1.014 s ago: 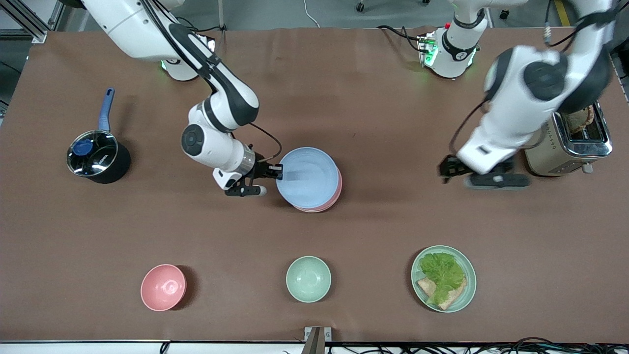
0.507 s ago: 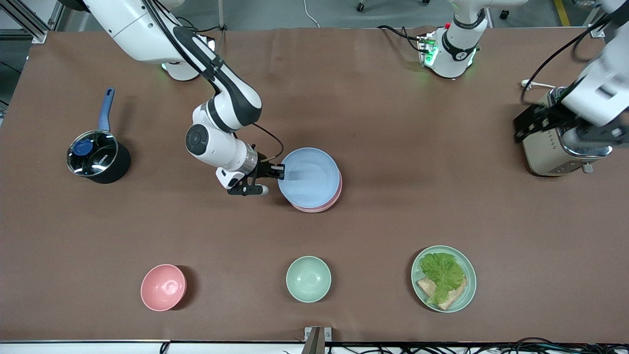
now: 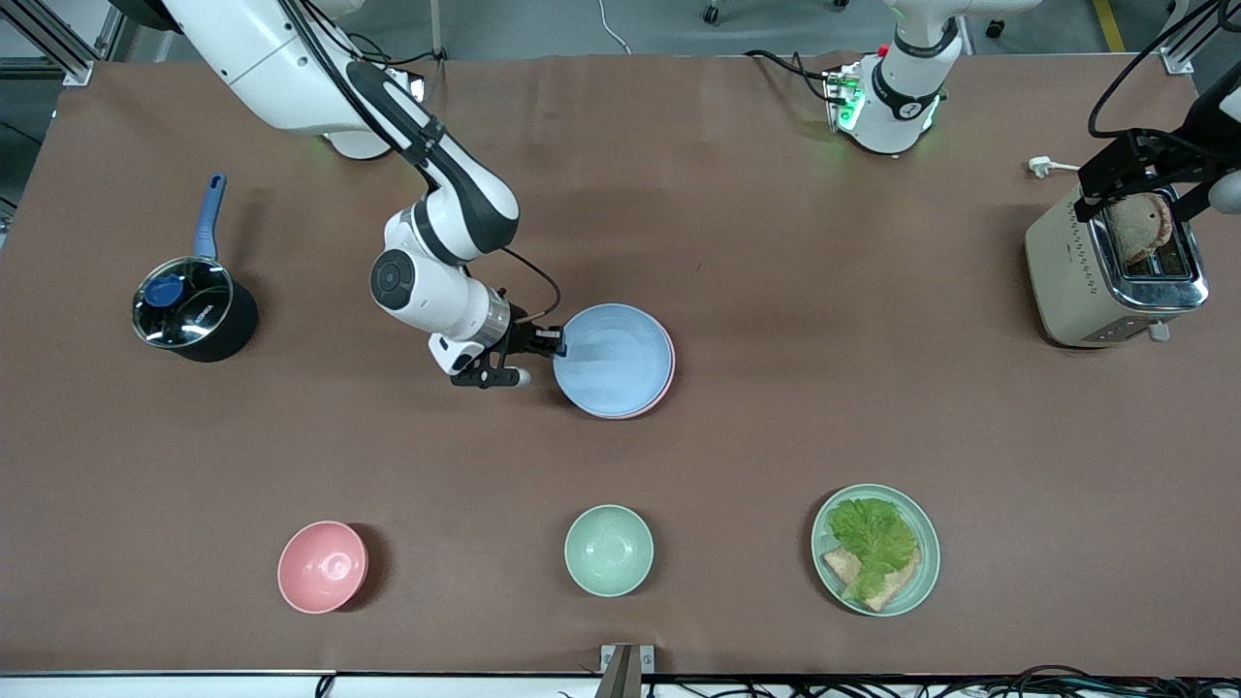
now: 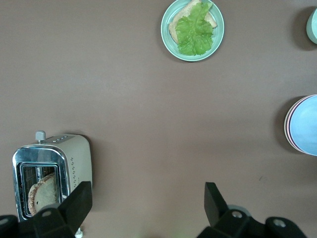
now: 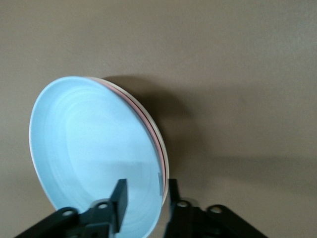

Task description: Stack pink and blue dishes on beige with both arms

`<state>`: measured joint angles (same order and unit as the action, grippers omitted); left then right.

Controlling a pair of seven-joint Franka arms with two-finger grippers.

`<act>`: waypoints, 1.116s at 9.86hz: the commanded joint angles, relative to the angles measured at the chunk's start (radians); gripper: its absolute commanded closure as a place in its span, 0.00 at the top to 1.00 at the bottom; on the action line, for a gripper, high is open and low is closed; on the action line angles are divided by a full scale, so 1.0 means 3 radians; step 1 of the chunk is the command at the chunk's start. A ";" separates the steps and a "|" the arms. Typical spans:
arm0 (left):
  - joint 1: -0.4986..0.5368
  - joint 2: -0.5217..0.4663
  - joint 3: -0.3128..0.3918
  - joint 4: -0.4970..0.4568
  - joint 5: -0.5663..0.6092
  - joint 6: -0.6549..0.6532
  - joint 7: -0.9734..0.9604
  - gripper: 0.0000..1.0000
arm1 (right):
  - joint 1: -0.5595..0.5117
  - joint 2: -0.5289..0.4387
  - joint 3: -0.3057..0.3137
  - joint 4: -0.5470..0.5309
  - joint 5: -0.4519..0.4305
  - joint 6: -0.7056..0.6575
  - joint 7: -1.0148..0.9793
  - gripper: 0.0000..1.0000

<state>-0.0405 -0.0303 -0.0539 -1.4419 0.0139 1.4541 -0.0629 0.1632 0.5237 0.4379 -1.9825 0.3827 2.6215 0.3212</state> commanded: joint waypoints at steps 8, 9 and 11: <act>0.0028 0.0024 0.0006 -0.0087 -0.0108 -0.0051 -0.0102 1.00 | -0.0478 -0.1418 -0.1018 0.1196 -0.1351 -0.2733 0.0029 1.00; 0.0028 0.0019 0.0006 -0.0087 -0.0113 -0.0051 -0.0102 1.00 | -0.0478 -0.1499 -0.1243 0.1376 -0.1367 -0.2958 -0.0037 1.00; 0.0038 0.0014 0.0006 -0.0092 -0.0164 -0.0061 -0.0072 1.00 | -0.0503 -0.1541 -0.1602 0.1743 -0.1373 -0.3413 -0.0821 1.00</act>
<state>-0.0343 -0.0256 -0.0512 -1.4426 -0.0153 1.4495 -0.0834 0.0087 0.0678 0.0003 -1.5265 -0.0100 1.6694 0.1752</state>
